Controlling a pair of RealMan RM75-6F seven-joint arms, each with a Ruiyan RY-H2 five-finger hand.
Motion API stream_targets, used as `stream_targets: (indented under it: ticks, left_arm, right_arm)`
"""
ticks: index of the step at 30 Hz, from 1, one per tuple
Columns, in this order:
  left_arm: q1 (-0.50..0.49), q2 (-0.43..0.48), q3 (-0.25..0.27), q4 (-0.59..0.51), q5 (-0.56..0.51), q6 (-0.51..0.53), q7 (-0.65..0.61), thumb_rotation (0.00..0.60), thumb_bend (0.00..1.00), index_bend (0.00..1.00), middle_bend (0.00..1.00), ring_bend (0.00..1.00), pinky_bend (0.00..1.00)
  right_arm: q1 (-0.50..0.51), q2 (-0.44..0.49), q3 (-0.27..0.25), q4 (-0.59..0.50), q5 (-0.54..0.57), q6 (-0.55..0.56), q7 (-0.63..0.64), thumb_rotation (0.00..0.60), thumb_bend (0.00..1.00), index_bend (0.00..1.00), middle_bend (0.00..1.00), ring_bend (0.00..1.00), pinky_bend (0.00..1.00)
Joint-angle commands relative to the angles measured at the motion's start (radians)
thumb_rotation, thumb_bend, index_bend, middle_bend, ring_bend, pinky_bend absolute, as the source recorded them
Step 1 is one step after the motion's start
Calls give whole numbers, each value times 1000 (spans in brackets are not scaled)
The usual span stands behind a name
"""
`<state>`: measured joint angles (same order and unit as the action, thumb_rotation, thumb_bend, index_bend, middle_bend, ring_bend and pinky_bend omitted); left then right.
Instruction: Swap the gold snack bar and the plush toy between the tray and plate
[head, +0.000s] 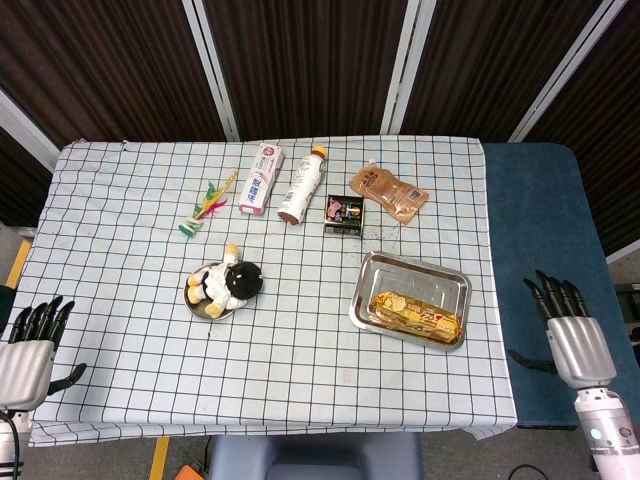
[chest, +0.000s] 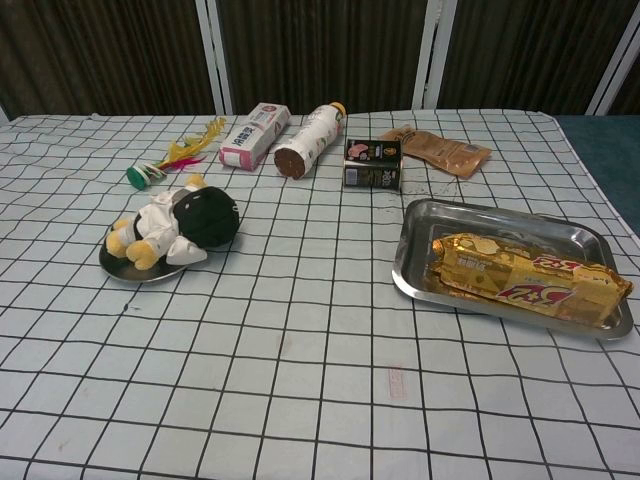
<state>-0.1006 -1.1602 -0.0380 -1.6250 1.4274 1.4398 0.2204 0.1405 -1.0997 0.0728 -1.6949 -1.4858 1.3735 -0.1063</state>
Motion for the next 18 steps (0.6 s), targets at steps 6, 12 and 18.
stream_targets:
  ticks: [6,12,18]
  left_arm:
    - [0,14,-1,-5,-11,-9,-17,600,232,0,0,0,0]
    - [3,28,-5,-6,-23,-9,-35,600,232,0,0,0,0]
    - [6,42,-15,-14,-56,-16,-43,600,232,0,0,0,0]
  right_arm:
    - [186,-71,45,-28,110,-298,-20,600,88,151,205,169,203]
    - [274,-155,64,9,208,-407,-97,600,86,212,242,205,203]
    - [342,-250,87,63,310,-444,-195,600,86,269,251,221,203]
